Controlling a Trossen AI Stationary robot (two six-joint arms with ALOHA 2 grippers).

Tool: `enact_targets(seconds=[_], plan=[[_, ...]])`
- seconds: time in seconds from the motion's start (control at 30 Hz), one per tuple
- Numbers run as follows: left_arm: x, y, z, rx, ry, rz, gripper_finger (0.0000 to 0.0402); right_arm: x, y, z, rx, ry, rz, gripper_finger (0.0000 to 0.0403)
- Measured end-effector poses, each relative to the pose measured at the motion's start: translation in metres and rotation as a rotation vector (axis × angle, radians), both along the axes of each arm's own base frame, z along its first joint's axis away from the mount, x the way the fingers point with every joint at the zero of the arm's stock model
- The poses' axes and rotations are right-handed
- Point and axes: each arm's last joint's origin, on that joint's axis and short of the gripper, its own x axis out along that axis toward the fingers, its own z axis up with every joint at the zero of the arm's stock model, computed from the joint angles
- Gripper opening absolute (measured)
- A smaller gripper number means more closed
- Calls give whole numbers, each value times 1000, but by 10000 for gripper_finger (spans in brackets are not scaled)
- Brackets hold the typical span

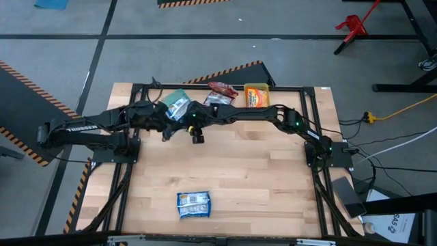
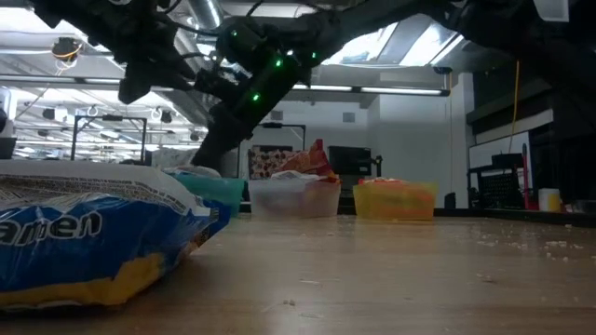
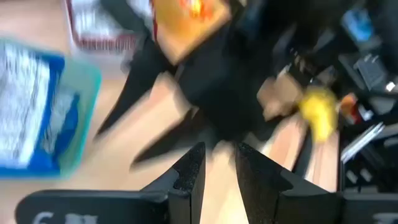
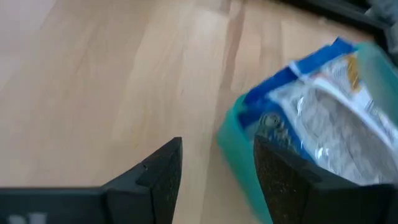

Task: Sort Maruchan noodles
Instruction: Put the blue noodle pack into the blue bin

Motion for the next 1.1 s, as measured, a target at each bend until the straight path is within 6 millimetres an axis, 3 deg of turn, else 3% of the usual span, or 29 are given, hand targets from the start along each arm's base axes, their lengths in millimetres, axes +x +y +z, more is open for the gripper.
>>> enact_targets(seconds=[0.17, 0.33, 0.43, 0.6, 0.77, 0.9, 1.1], plan=[[-4, -17, -9, -32, 109, -43, 82, -22, 8, 30, 161, 125, 81, 186], [-6, -45, -18, -160, 200, -160, 82, -36, 24, 29, 500, 264, 192, 186], [-5, -66, -19, -208, 211, -228, 82, -35, 46, 28, 557, 279, 273, 186], [-6, -97, -23, -172, 217, -273, 82, -24, 106, 18, 473, 209, 412, 186], [-7, -112, -27, -77, 210, -258, 82, -19, 162, 12, 277, 99, 434, 186], [-6, -114, -30, -33, 209, -229, 82, -17, 189, 13, 277, 19, 452, 186], [-1, -112, -25, -56, 142, -164, 82, -19, 210, 13, 170, -18, 374, 186]])
